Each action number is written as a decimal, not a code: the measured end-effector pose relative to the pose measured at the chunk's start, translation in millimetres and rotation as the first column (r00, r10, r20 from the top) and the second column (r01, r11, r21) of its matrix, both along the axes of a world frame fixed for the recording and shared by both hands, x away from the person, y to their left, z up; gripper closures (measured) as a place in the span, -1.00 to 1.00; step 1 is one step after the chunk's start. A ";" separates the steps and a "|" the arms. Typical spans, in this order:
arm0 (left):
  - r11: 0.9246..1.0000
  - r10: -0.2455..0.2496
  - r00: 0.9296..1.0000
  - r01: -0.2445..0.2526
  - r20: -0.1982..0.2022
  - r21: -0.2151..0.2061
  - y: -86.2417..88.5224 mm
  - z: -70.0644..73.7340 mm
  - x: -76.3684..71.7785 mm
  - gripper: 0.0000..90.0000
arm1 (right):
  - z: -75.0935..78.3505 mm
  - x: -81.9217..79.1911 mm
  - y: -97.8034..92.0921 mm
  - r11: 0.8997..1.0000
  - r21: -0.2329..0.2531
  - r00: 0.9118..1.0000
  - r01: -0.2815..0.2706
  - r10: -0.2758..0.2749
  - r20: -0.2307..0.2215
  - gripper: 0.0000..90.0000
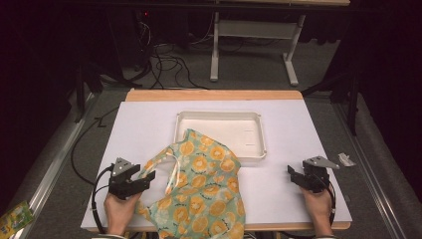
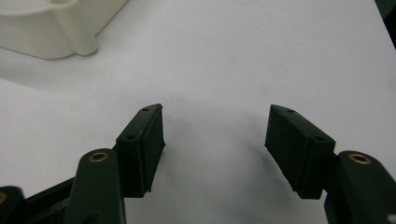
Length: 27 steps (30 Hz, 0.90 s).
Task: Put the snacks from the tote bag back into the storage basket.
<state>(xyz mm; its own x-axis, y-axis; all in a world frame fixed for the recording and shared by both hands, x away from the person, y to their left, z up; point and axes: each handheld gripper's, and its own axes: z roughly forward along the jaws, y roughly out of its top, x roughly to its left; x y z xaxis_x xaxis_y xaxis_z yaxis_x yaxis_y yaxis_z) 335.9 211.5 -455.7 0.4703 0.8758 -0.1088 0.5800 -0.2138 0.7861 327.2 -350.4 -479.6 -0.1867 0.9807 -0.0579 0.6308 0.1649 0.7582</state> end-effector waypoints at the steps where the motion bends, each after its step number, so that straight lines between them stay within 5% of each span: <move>1: 1.000 -0.004 1.000 0.004 -0.003 0.004 -0.3 -0.5 -0.4 -0.22 | 0.0 -0.2 -0.1 1.000 -0.005 1.000 -0.005 0.005 0.003 -0.16; 15: 0.999 -0.018 0.999 0.020 -0.037 0.045 -10.6 -9.5 -4.1 -0.22 | 0.0 0.0 0.7 1.000 -0.013 1.000 -0.003 0.003 0.002 -0.16; 24: 0.993 0.001 1.000 0.000 -0.008 0.119 -11.8 -13.1 -8.4 -0.20 | -0.2 -0.3 2.3 1.000 -0.028 1.000 -0.008 0.008 0.001 -0.16; 27: 0.994 0.010 1.000 -0.009 -0.011 0.107 -8.1 -15.2 -8.1 0.13 | 0.0 -0.8 2.6 1.000 -0.030 1.000 -0.008 0.008 0.006 -0.16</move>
<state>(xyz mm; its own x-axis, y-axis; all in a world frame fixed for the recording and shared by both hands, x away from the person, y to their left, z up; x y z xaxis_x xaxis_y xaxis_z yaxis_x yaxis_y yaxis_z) 327.8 203.5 -470.9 0.4612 0.8871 -0.0201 0.5915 -0.2905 0.7522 326.4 -347.8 -479.6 -0.1942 0.9769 -0.0887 0.6247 0.1929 0.7567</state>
